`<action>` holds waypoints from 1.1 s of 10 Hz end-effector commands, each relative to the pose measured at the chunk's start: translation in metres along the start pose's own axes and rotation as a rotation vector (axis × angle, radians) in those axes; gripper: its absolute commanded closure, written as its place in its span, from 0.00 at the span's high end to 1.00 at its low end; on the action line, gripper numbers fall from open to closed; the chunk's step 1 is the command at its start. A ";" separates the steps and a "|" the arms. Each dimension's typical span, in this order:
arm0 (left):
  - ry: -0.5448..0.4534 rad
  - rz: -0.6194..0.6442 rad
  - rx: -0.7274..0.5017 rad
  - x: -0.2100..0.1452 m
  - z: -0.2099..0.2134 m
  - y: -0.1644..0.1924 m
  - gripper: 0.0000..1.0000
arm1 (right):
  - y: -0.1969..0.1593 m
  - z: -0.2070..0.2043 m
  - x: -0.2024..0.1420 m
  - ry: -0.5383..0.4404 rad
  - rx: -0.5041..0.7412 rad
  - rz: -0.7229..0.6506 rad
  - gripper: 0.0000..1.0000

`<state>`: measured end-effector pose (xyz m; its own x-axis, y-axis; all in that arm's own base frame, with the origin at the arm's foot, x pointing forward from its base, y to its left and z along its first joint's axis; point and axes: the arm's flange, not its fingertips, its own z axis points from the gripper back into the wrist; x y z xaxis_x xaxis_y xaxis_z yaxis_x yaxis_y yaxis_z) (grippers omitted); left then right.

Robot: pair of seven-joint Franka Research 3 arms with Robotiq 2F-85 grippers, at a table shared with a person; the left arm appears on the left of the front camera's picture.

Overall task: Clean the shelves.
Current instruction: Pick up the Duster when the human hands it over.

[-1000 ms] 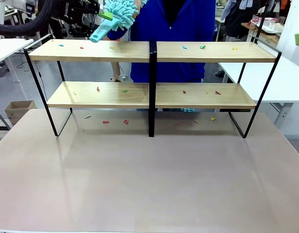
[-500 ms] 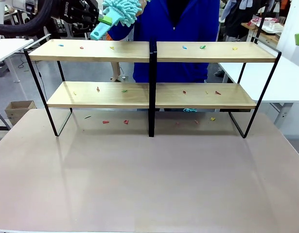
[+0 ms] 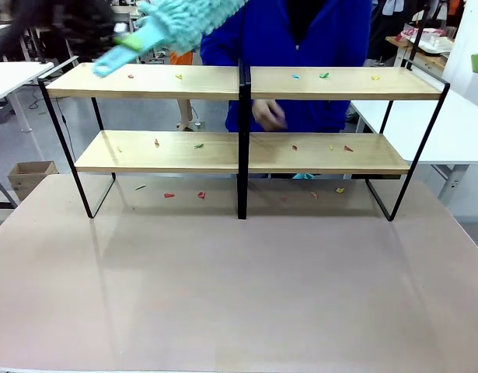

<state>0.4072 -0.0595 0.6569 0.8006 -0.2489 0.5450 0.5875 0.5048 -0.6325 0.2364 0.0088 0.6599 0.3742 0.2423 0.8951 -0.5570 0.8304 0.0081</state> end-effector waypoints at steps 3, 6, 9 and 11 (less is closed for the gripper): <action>0.096 -0.315 0.017 -0.116 0.112 -0.009 0.00 | 0.000 0.000 0.000 0.000 0.002 0.000 1.00; -0.034 -0.258 0.092 -0.182 0.175 0.007 0.00 | 0.000 0.000 0.000 0.000 0.002 0.000 1.00; -0.289 -0.120 0.136 -0.224 0.222 0.035 0.00 | 0.000 0.000 0.000 0.000 0.002 0.000 1.00; -0.423 -0.038 0.094 -0.221 0.234 0.057 0.00 | 0.000 0.000 0.000 0.000 0.002 0.000 1.00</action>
<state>0.2186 0.2279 0.6280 0.6628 -0.0007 0.7488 0.5989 0.6007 -0.5295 0.2364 0.0089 0.6599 0.3740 0.2424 0.8952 -0.5570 0.8305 0.0078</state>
